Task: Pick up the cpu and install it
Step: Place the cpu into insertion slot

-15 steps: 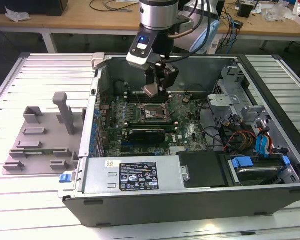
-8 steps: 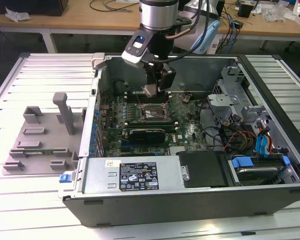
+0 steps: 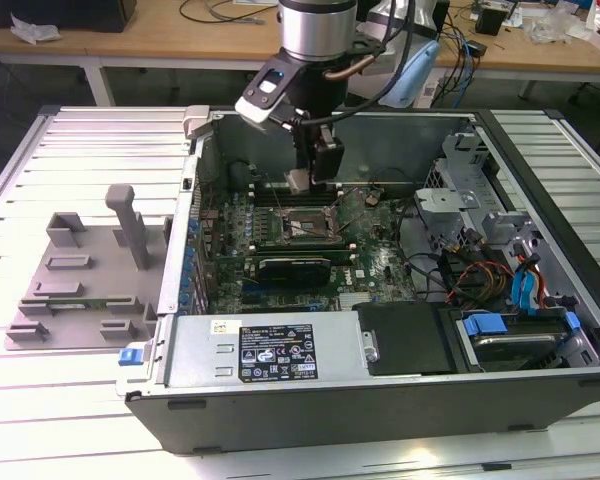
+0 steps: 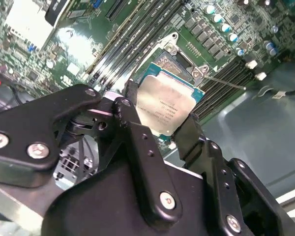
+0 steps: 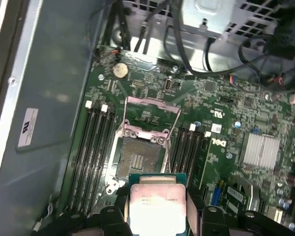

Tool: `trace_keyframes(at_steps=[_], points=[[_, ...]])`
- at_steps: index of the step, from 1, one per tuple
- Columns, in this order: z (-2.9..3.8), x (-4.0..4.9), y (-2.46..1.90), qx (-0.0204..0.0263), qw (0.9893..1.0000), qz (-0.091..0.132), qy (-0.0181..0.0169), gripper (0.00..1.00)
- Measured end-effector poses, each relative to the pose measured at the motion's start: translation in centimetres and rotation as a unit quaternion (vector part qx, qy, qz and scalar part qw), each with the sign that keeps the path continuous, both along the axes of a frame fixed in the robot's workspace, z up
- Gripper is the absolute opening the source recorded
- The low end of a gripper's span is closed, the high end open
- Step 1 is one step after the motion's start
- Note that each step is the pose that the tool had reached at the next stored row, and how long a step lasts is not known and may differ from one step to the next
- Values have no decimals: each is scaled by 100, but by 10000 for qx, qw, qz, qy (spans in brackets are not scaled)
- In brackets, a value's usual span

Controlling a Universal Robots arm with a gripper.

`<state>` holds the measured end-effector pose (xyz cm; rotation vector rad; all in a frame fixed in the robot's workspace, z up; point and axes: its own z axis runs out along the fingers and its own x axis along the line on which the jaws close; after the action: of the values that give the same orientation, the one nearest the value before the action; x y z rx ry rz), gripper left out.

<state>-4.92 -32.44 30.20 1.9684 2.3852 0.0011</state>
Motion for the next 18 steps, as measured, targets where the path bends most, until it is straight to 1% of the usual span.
trace_keyframes(at_steps=[3,5,7,10,11,13,15,16,18], points=[[-5,0,0,0,9997,-240,0,55],[-7,0,-1,-1,9991,-419,0,55],[-13,0,0,2,9991,-420,-5,55],[-55,-1,0,4,9991,-420,-103,55],[-72,0,0,1,9989,-449,-111,55],[-92,-1,0,-1,9985,-539,-111,55],[-115,-1,0,-1,9983,-569,-117,55],[-131,-1,0,0,9983,-573,-127,55],[-154,-1,0,0,9983,-576,-130,55]])
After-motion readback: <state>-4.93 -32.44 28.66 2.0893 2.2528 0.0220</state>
